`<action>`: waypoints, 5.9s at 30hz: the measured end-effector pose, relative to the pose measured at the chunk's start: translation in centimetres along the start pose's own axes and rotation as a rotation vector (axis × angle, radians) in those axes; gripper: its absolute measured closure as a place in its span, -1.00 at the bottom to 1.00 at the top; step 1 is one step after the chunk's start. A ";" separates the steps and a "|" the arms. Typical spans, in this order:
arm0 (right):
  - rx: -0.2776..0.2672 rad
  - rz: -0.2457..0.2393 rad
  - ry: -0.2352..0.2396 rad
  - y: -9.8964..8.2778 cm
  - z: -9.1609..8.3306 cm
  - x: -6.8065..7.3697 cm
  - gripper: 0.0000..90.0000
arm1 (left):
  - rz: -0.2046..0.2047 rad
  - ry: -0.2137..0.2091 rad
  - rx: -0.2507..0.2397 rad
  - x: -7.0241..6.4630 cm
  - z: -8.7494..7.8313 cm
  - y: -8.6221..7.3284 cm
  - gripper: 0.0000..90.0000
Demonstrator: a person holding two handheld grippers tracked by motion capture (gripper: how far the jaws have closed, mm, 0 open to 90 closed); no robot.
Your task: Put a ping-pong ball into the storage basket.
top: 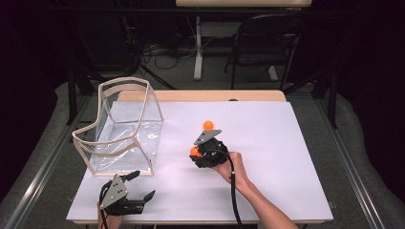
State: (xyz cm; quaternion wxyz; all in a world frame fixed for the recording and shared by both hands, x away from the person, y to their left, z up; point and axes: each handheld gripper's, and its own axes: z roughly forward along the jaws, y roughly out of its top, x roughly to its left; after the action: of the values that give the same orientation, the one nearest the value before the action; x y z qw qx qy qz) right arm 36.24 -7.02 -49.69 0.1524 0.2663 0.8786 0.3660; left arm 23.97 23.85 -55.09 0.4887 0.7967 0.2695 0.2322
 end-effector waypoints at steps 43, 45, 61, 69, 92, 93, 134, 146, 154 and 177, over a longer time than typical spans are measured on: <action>-0.021 -0.011 0.051 4.8 0.9 -0.3 0.12 | 0.008 -0.003 0.013 -0.1 0.4 0.2 -0.64; -0.027 -0.008 0.057 5.1 1.0 -0.4 0.12 | 0.008 -0.003 0.013 0.0 0.4 0.2 -0.64; -0.037 -0.020 0.084 6.5 1.4 0.0 0.12 | -0.001 -0.009 0.016 -0.1 0.5 0.2 -0.64; -0.013 -0.038 0.082 8.1 1.7 0.1 0.12 | -0.006 -0.011 0.018 0.0 0.6 0.2 -0.64; -0.028 -0.023 0.076 11.3 1.3 -1.1 0.12 | -0.007 -0.008 0.013 0.0 0.5 0.3 -0.64; -0.034 -0.019 0.077 11.5 1.2 -1.2 0.12 | -0.007 -0.008 0.015 0.1 0.5 0.3 -0.64; -0.039 -0.025 0.075 15.0 0.5 -2.3 0.12 | -0.010 0.012 0.021 0.2 0.4 0.3 -0.64; -0.043 -0.061 0.074 17.4 -0.7 -2.0 0.13 | -0.018 0.014 0.025 0.3 0.5 0.3 -0.64; -0.059 -0.052 0.089 18.7 -0.8 -2.0 0.13 | -0.019 0.015 0.023 0.4 0.4 0.3 -0.64; -0.079 -0.097 0.078 22.1 -1.1 -0.5 0.12 | -0.021 0.012 0.025 0.4 0.4 0.3 -0.64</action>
State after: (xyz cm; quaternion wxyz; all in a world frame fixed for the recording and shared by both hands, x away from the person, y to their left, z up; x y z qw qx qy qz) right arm 44.00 5.14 -32.91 0.1459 0.2026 0.8805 0.4029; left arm 24.58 23.75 -54.95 0.4793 0.7985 0.2836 0.2285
